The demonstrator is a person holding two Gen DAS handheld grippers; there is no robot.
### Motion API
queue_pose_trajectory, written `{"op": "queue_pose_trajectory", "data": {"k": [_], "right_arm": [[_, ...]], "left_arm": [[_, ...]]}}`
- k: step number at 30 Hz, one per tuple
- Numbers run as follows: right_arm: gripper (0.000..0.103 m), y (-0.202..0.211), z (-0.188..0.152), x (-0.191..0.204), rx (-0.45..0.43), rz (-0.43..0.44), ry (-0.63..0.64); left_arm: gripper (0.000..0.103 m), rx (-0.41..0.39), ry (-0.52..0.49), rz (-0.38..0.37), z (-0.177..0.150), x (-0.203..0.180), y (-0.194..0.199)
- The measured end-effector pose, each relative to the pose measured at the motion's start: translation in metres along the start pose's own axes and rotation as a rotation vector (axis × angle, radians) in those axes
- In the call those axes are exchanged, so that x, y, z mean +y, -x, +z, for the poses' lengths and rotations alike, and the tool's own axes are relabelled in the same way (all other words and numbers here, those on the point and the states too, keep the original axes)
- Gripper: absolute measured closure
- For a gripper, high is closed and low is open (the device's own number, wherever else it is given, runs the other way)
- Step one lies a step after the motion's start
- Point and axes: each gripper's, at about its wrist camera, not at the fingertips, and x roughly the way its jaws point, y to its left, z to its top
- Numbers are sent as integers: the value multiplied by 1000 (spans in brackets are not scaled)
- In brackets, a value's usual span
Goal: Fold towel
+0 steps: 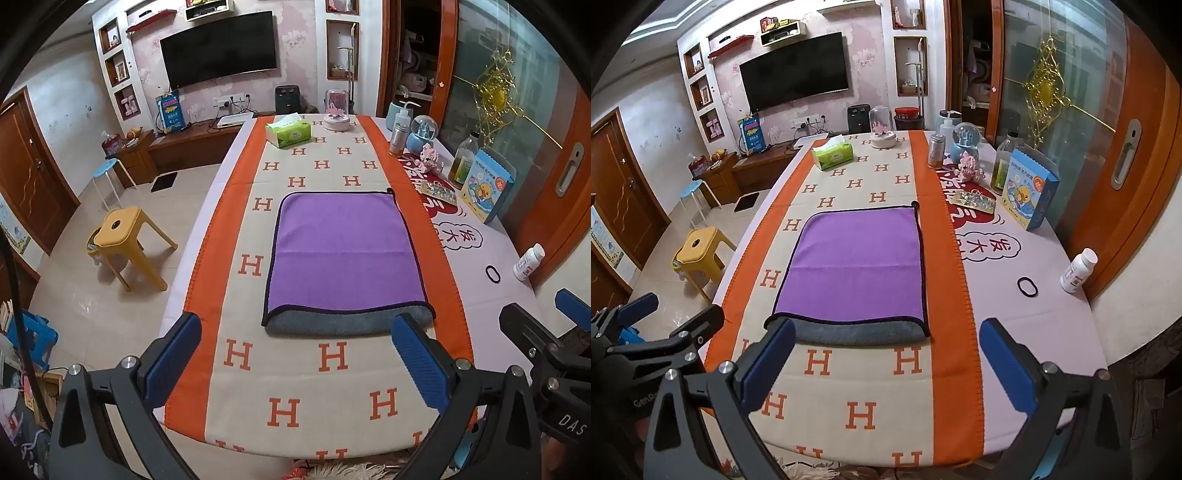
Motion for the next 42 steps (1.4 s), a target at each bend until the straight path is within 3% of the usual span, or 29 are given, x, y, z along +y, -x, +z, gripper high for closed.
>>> {"op": "queue_pose_trajectory", "data": {"k": [42], "right_arm": [[6, 9, -3, 10, -23, 3, 11]], "left_arm": [[1, 32, 8, -5, -11, 6, -1]]}}
